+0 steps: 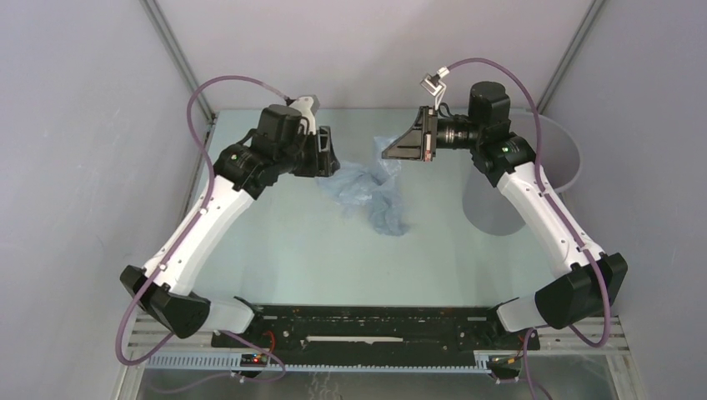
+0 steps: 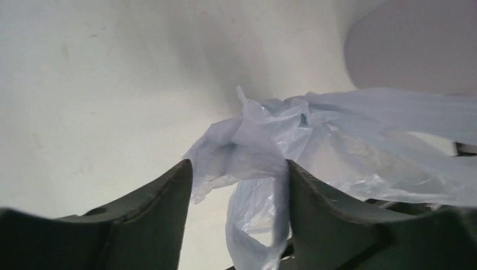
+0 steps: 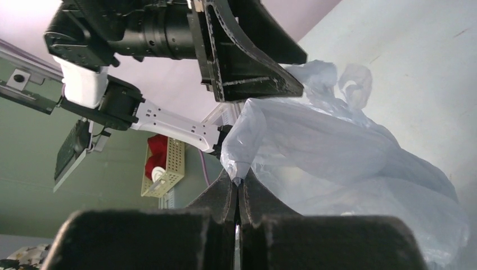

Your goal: Put the trash bags into the trash bin

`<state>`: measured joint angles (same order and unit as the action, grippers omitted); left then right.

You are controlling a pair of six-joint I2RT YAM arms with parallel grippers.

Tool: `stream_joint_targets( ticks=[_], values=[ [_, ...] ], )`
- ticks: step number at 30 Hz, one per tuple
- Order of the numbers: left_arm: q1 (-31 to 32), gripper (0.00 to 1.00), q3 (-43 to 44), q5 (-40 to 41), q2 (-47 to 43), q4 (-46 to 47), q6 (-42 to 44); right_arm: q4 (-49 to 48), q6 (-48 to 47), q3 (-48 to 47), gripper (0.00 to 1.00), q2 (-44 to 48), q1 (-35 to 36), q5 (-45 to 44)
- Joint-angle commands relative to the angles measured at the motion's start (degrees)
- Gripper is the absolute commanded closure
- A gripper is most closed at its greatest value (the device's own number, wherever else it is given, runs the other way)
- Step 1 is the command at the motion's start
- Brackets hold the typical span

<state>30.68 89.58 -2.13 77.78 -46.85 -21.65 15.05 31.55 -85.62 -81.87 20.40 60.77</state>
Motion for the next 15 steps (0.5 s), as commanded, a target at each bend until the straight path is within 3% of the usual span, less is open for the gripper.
stream_joint_targets(
  ticks=[1, 8, 11, 13, 15],
  values=[
    [0.5, 0.42, 4.5, 10.4, -2.9, -7.5, 0.4, 3.0, -3.5, -1.2, 1.0, 2.1, 0.4, -2.8],
    [-1.0, 0.9, 4.4, 19.8, -6.1, -7.8, -4.3, 6.1, -5.1, -1.4, 1.0, 3.2, 0.4, -9.4],
    [-3.7, 0.99, 4.2, 18.1, -7.9, -5.8, -7.9, 7.0, -5.1, -1.3, 1.0, 3.7, 0.3, -13.0],
    [-7.0, 1.0, 3.4, 14.1, -9.9, -3.2, -11.0, 7.2, -5.5, -1.0, 1.0, 4.3, 0.6, -15.2],
    [-9.6, 1.0, -2.3, 7.2, -13.6, 6.2, -11.6, 6.7, -5.7, -1.1, 1.0, 4.6, 1.1, -17.3]
  ],
)
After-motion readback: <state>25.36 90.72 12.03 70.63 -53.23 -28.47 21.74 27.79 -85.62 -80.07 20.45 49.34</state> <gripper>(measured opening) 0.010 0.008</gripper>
